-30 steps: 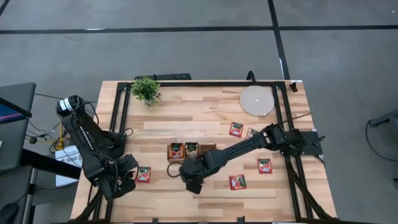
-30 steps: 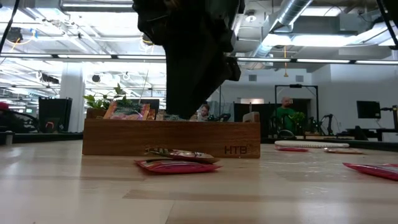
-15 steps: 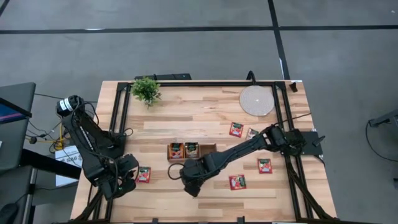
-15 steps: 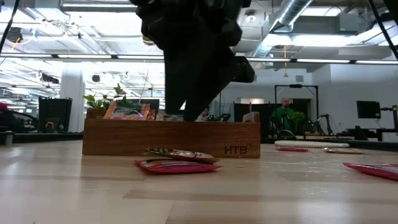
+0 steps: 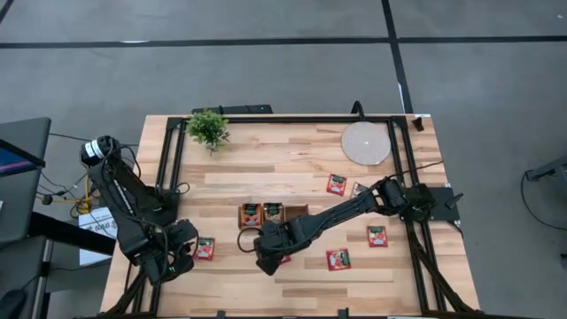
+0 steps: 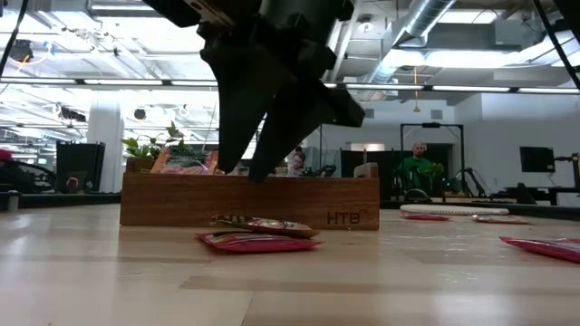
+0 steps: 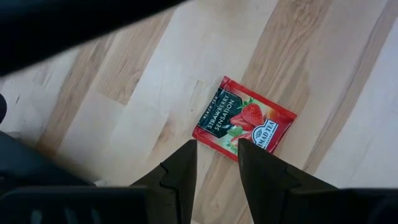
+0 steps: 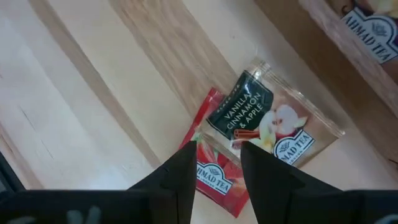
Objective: Pick & Place Tea
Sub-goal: Put the brown tea bag into the middle section of the wooden organizer
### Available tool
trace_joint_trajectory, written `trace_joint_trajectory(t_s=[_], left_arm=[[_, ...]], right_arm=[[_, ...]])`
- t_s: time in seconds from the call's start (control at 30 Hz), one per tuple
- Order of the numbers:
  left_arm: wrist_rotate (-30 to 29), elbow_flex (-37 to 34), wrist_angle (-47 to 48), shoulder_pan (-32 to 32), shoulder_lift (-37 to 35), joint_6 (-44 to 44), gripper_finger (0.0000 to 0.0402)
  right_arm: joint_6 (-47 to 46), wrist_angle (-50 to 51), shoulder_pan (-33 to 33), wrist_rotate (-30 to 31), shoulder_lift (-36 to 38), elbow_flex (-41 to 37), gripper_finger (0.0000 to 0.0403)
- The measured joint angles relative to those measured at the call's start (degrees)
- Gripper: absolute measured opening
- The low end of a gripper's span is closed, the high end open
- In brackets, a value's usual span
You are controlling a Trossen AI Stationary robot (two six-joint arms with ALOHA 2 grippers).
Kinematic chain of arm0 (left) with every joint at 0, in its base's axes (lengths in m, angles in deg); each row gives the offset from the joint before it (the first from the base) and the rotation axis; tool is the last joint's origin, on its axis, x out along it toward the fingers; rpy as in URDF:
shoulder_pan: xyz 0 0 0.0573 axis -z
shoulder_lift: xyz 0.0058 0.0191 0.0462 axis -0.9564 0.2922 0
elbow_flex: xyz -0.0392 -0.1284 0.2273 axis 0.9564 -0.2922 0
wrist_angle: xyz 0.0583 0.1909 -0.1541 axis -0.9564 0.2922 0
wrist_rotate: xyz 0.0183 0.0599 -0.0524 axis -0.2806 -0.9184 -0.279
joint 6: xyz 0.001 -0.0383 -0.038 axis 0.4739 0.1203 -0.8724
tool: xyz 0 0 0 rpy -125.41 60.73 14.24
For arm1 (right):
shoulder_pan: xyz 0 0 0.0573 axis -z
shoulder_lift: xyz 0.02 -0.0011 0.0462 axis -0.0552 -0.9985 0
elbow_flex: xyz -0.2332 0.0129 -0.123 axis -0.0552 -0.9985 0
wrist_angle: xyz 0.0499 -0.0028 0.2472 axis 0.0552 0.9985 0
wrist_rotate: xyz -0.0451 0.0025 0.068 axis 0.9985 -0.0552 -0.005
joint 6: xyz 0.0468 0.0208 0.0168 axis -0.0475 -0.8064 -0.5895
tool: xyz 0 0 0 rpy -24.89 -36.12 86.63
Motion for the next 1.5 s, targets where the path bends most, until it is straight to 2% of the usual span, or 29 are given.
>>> trace_joint_trajectory(t_s=[0.83, 0.93, 1.03, 1.17, 1.5], left_arm=[[-1.25, 0.00, 0.02, 0.00, 0.00, 1.44, 0.0110], [-1.25, 0.00, 0.02, 0.00, 0.02, 1.48, 0.0110], [-1.25, -0.02, 0.00, -0.02, 0.02, 1.50, 0.0110], [-1.25, -0.02, -0.03, -0.02, 0.02, 1.69, 0.0110], [-1.25, -0.02, 0.02, -0.02, 0.04, 2.82, 0.0110]], right_arm=[[-12.84, 2.97, -1.04, 4.64, -0.74, 0.12, 0.0118], [-13.98, 3.97, -1.14, 3.62, -2.14, -0.25, 0.0118], [-14.89, -0.42, -1.24, 1.97, -4.21, 0.31, 0.0118], [-15.95, -1.17, -1.44, 0.19, -5.57, 0.36, 0.0118], [-17.06, 1.98, -2.99, 0.15, -5.29, 0.18, 0.0118]])
